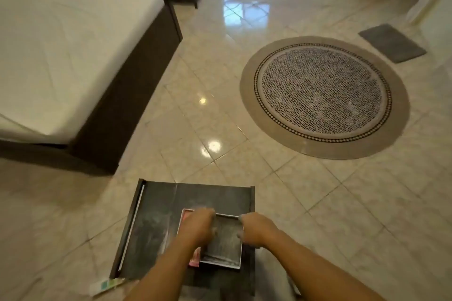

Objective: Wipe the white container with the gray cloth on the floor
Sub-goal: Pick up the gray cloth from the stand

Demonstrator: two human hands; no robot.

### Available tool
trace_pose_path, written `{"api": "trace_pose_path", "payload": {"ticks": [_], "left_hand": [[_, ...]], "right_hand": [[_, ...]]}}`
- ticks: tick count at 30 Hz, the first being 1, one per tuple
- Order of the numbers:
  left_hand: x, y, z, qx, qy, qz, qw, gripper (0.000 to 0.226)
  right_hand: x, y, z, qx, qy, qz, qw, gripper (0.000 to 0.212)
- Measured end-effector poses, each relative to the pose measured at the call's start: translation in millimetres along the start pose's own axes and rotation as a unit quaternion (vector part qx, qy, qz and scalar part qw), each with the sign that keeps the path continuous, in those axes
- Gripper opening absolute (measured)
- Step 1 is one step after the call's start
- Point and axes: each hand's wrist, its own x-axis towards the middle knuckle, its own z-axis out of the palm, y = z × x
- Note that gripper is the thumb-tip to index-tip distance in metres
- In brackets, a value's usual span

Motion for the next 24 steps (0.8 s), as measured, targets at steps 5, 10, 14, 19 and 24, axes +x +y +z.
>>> {"api": "trace_pose_path", "payload": {"ticks": [5, 10, 14, 19, 24], "left_hand": [[43, -36, 60, 0.035, -0.039, 0.006, 0.999, 0.017], [87, -62, 124, 0.107, 0.012, 0.069, 0.992, 0.03], [110, -69, 159, 0.137, 0.033, 0.102, 0.985, 0.044], [123, -67, 186, 0.121, 0.075, 0.133, 0.981, 0.042], [125, -67, 196, 0.138, 0.069, 0.116, 0.981, 0.028]], "right_hand": [[69, -6, 58, -0.019, -0.033, 0.014, 0.999, 0.038], [132, 5, 112, -0.07, -0.005, 0.011, 0.997, 0.039], [159, 7, 136, -0.103, 0.041, 0.031, 0.993, 0.036], [172, 1, 158, -0.125, 0.129, 0.048, 0.983, 0.036], [175, 2, 161, -0.128, 0.08, 0.068, 0.986, 0.029]]}}
